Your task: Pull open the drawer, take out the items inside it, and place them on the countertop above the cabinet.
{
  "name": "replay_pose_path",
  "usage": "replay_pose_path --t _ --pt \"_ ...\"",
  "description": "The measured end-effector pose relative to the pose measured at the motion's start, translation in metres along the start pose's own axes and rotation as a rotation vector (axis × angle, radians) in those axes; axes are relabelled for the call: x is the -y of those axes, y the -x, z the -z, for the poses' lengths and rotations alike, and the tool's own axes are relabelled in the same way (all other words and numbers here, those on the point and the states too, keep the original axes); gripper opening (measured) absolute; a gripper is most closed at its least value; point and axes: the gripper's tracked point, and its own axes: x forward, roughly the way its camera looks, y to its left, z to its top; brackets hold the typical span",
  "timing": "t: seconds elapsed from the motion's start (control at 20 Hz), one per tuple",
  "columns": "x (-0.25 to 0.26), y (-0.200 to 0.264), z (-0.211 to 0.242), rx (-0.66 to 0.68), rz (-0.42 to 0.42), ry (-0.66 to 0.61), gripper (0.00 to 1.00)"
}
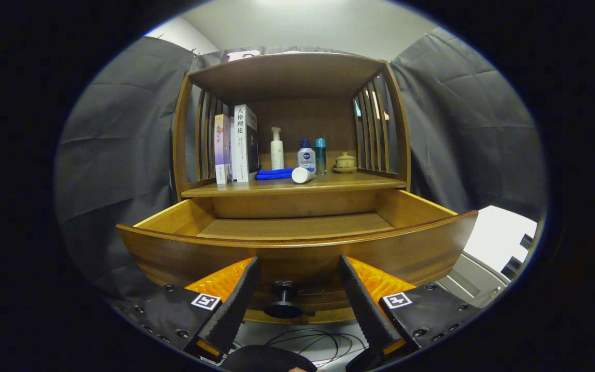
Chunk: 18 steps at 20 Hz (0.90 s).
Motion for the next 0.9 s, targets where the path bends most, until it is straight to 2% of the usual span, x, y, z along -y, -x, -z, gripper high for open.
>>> replay_pose_path --t 0.9 --pt "-0.006 -0.062 -0.013 -0.060 -0.018 -0.070 0.96"
